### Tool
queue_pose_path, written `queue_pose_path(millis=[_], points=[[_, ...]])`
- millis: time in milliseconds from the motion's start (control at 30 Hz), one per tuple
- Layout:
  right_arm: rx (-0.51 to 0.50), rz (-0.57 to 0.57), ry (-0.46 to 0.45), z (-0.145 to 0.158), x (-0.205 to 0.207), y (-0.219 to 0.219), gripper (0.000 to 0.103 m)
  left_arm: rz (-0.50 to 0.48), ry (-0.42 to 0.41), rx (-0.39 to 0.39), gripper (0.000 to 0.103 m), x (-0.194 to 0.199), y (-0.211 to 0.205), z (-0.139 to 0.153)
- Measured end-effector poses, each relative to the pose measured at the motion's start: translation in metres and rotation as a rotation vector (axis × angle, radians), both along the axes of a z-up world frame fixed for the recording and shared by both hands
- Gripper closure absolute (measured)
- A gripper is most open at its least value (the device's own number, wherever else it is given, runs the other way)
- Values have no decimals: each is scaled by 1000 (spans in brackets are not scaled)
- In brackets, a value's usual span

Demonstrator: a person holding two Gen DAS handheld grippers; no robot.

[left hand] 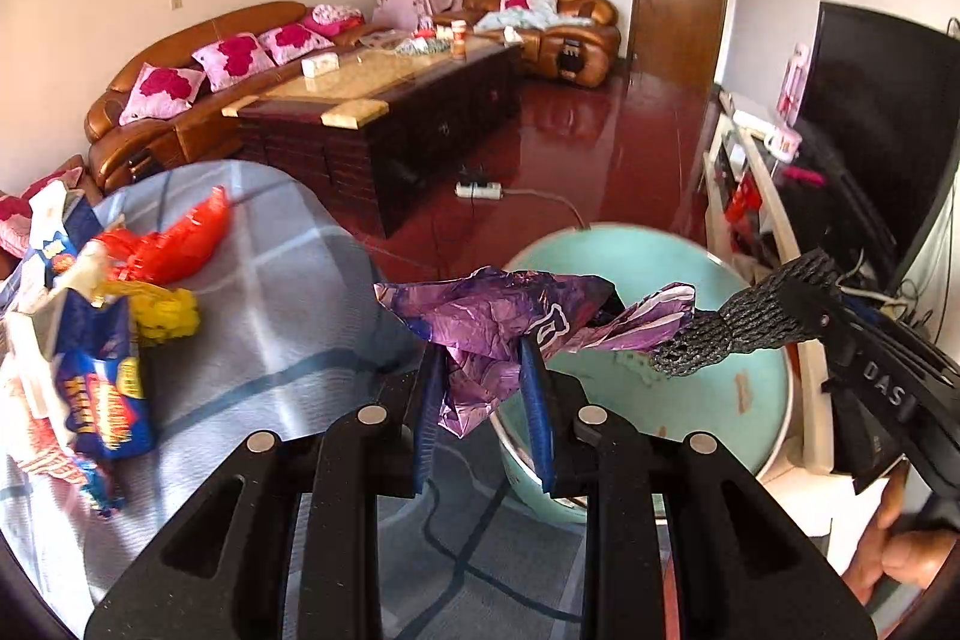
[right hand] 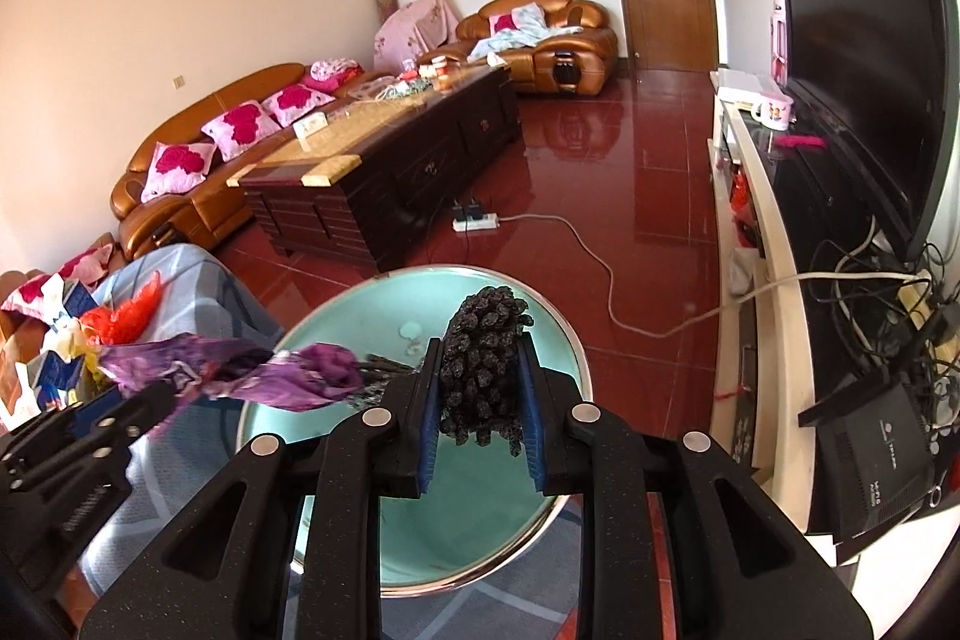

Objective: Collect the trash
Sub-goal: 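Carry both items over the teal bin and open both grippers to drop them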

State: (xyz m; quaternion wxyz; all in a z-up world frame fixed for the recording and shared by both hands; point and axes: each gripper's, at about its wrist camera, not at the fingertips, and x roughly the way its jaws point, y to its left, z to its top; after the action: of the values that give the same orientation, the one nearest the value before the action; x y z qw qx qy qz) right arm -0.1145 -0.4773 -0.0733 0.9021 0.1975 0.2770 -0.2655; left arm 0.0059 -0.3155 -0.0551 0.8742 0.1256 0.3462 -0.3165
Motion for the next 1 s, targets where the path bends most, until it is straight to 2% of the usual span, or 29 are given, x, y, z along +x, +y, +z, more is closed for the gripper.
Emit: queue_pose_path(millis=[33, 67, 100, 167, 233, 300, 433, 533, 600, 767, 1000], points=[[8, 6, 6, -2, 1, 0, 78, -4, 12, 2, 78, 1, -3, -3], [16, 13, 10, -4, 3, -2, 72, -14, 27, 1, 77, 3, -7, -7], [21, 21, 17, -6, 4, -1, 59, -24, 34, 2, 77, 4, -12, -9], [16, 15, 12, -6, 3, -1, 48, -31, 28, 18, 73, 4, -20, -13], [10, 17, 9, -5, 3, -1, 48, -35, 20, 34, 69, 2, -25, -17], [5, 11, 4, -3, 2, -1, 48, -29, 20, 45, 58, 1, -26, -20], [14, -8, -9, -2, -1, -5, 48, -3, 44, 46, 52, 3, -23, -23], [4, -18, -27, 4, -4, -5, 48, 21, 36, 34, 40, 4, -16, -18], [-8, -25, -47, 8, -7, -4, 48, 43, 26, 31, 28, 4, -10, -14], [-25, -38, -94, 20, -14, 3, 48, 89, -5, 27, 21, 3, 10, -3], [-61, 26, -121, 36, -8, 30, 48, 145, -50, 18, 14, 2, 49, 13]])
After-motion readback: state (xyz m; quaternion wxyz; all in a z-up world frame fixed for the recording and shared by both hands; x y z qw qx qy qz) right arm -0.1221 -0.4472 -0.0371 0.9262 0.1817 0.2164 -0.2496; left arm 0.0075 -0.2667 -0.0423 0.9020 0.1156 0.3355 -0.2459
